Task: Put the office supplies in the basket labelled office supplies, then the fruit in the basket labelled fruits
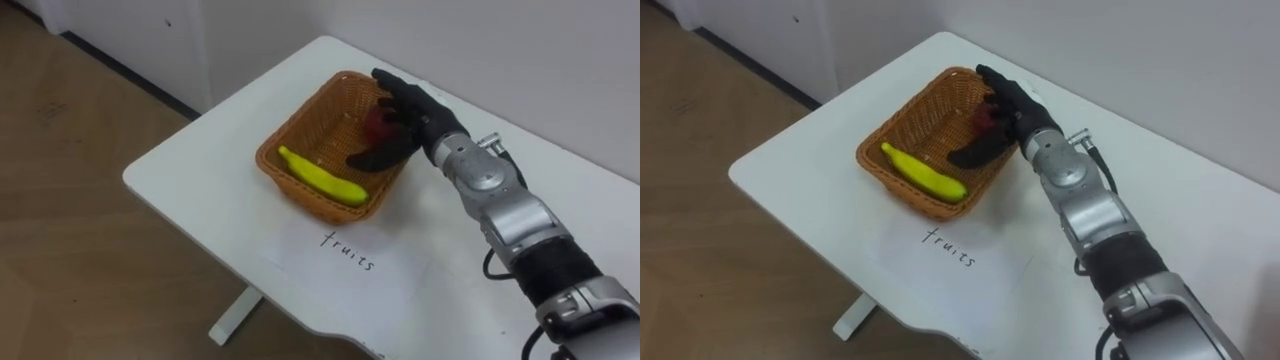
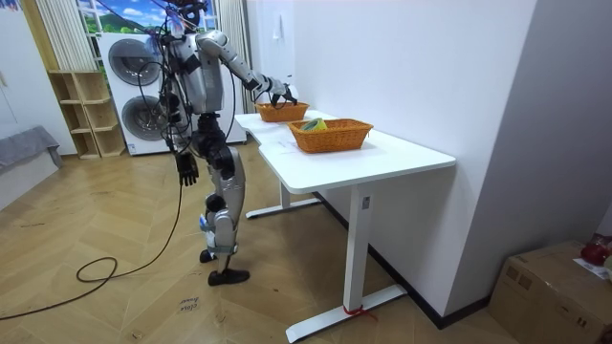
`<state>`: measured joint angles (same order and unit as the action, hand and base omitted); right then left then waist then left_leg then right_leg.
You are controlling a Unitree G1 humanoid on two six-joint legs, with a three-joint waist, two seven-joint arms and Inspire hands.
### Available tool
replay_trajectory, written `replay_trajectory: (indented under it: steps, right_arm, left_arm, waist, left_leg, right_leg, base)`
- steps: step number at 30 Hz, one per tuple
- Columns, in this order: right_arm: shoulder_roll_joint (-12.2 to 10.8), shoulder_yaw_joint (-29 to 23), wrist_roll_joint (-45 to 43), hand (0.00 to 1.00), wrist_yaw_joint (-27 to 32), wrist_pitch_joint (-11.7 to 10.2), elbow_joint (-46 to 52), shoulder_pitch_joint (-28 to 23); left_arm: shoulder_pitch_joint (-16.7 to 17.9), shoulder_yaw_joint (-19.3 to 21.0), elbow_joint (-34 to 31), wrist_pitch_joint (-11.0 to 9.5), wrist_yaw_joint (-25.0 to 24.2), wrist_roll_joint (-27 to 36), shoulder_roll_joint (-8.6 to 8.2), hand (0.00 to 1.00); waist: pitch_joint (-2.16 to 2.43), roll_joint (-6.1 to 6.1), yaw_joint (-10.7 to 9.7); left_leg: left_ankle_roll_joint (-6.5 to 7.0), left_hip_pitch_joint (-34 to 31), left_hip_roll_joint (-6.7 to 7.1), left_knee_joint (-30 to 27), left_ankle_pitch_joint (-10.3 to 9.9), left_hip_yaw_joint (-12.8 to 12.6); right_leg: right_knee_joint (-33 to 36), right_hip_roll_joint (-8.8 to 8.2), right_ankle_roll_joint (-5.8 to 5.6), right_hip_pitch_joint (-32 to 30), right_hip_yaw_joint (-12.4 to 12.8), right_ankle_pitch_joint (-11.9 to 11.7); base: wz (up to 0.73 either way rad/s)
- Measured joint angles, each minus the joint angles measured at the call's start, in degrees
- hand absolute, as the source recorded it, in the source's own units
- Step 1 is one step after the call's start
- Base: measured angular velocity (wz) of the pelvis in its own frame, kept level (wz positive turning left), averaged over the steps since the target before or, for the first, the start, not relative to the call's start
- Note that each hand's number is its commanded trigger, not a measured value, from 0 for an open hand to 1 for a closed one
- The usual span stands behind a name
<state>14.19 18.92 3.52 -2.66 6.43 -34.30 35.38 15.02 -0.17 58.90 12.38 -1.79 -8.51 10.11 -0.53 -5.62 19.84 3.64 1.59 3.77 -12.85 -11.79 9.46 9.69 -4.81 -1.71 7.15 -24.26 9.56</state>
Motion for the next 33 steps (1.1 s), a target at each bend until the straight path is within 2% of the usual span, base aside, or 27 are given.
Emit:
replay_trajectory:
  steps: [4, 7, 12, 13, 19, 20, 24, 28, 30, 33]
  right_arm:
    - [0.1, -0.1, -0.5, 0.0, 0.0, 0.2, 1.0, 0.5]
    - [0.3, -0.1, -0.6, 0.0, 0.0, 1.4, 1.6, 1.9]
    - [1.2, -1.9, -0.4, 0.0, 0.0, 1.3, 4.0, 3.0]
    - [2.0, -2.4, 0.1, 0.0, 0.2, 1.3, 4.0, 3.3]
    - [3.4, -5.5, 0.7, 0.0, 0.7, 1.3, 7.6, 4.0]
    - [3.5, -6.8, 0.7, 0.0, 0.8, 1.3, 8.9, 4.1]
    - [4.7, -9.6, 0.7, 0.0, 1.5, 1.2, 10.6, 4.3]
    - [5.0, -11.0, 0.6, 0.0, 2.4, 1.2, 10.9, 4.8]
    - [5.4, -11.6, 0.4, 0.0, 2.8, 1.2, 11.1, 4.8]
    - [6.8, -11.9, -0.1, 0.0, 3.3, 1.2, 13.1, 5.1]
  left_arm:
    - [0.0, 0.0, -1.3, 0.5, 0.0, 0.0, 0.0, 0.0]
    - [-0.5, -0.1, -2.2, 1.0, 0.0, 0.0, 0.04, 0.0]
    - [-1.7, 0.0, -2.0, 1.0, 0.0, -0.1, 0.1, 0.0]
    - [-2.3, -0.1, -1.7, 1.0, 0.0, -0.1, 0.21, 0.0]
    - [-3.3, -0.1, -1.7, 0.9, 0.0, -0.1, 0.96, 0.0]
    - [-3.4, -0.1, -1.8, 0.9, 0.0, -0.1, 0.96, 0.0]
    - [-4.5, -0.1, -1.9, 0.8, 0.0, -0.7, 0.93, 0.0]
    - [-4.7, -0.1, -2.0, 0.0, 0.0, -0.6, 1.08, 0.0]
    - [-4.7, -0.1, -1.9, -0.2, 0.0, -0.7, 1.2, 0.0]
    - [-4.4, 0.0, -1.8, -0.3, 0.0, -0.6, 1.21, 0.0]
  waist:
    - [0.07, -0.1, -1.2]
    - [0.07, -0.09, -2.5]
    - [0.15, -0.21, -4.3]
    - [0.14, -0.2, -4.5]
    - [0.13, -0.14, -7.9]
    - [-0.03, 0.09, -8.7]
    - [0.01, 0.36, -9.6]
    - [0.13, 0.57, -10.0]
    - [0.19, 0.51, -10.5]
    - [0.38, 0.66, -11.0]
  left_leg:
    - [0.0, 0.0, 0.02, 0.0, 0.0, 0.0]
    - [0.01, 0.1, 0.02, 0.0, 0.0, -0.1]
    - [0.05, 0.1, 0.03, -0.5, 0.0, -0.6]
    - [0.05, 0.2, 0.06, -0.6, 0.0, -0.7]
    - [0.06, 1.1, -0.16, -0.6, 0.0, -2.4]
    - [0.08, 1.1, -0.19, -0.5, 0.0, -2.7]
    - [0.13, 1.1, -0.33, -0.4, 0.0, -3.5]
    - [0.14, 1.4, -0.92, 0.0, 0.0, -6.0]
    - [0.14, 1.6, -1.0, 0.1, 0.0, -6.2]
    - [0.14, 2.1, -1.24, 0.2, 0.0, -7.5]
  right_leg:
    - [0.1, -0.06, -0.14, 0.0, 0.1, 0.1]
    - [0.1, -0.07, -0.15, -0.1, 0.7, 0.1]
    - [0.1, -0.14, -0.15, -0.1, 1.0, 0.1]
    - [0.1, -0.2, -0.15, 0.0, 1.2, 0.1]
    - [0.3, -0.2, -0.2, 0.4, 3.8, 0.1]
    - [0.3, -0.14, -0.2, 0.3, 3.8, 0.1]
    - [1.2, -0.06, -0.2, -0.3, 4.7, 0.1]
    - [2.2, 0.19, -0.02, -1.7, 7.0, 0.0]
    - [2.3, 0.21, 0.02, -1.8, 7.1, 0.0]
    - [2.8, 0.46, 0.02, -2.3, 8.6, 0.0]
  base:
    - [0.0]
    - [-0.02]
    - [-0.03]
    - [0.0]
    - [-0.09]
    - [-0.12]
    - [-0.14]
    - [-0.29]
    - [-0.16]
    - [-0.17]
